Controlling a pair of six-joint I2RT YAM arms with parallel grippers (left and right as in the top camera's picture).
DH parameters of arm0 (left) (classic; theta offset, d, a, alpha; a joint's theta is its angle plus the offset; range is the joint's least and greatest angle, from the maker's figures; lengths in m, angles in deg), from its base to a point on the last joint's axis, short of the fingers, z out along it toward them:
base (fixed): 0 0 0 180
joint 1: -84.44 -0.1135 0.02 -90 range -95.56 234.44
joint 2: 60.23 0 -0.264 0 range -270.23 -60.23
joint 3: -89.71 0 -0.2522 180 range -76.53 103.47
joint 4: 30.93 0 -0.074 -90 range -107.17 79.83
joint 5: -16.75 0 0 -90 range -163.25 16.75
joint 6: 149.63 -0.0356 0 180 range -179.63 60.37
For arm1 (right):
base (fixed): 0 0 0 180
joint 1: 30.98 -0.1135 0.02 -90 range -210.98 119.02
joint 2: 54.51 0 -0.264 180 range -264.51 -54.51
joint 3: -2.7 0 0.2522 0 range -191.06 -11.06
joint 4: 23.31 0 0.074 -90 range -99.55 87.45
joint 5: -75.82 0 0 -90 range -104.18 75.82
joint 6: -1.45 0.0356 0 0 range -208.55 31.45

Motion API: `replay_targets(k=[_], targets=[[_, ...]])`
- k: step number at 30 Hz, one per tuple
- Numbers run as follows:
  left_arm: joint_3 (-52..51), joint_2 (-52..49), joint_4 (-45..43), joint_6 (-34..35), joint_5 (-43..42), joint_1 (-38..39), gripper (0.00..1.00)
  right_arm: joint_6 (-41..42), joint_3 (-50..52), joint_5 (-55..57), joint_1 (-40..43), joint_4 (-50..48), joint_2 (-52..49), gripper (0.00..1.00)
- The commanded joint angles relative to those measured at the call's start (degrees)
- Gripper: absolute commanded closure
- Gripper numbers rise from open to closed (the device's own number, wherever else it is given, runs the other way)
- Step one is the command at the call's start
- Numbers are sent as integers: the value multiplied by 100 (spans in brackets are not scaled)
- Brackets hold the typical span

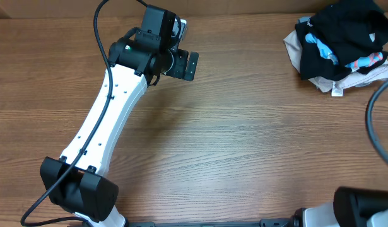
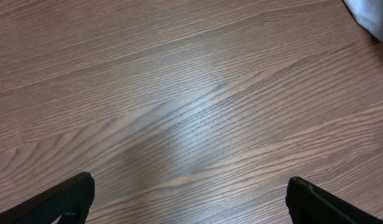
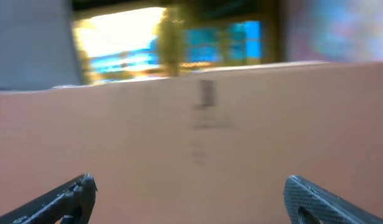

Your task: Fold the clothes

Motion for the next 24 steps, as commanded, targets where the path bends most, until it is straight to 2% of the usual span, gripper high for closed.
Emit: replay_targets(k=[1, 5, 16, 24], targets=[[11, -61, -11, 57, 79, -2, 0, 44, 570, -1134, -232, -201, 330, 0], [11, -61, -11, 57, 79, -2, 0, 39, 1928, -1196, -505, -664, 820, 0], [9, -61, -11, 57, 79, -2, 0, 17, 7875, -66, -997, -4371, 3213, 0], [9, -61, -11, 57, 76, -2, 0, 17, 11521, 999, -997, -6201, 5016, 0]])
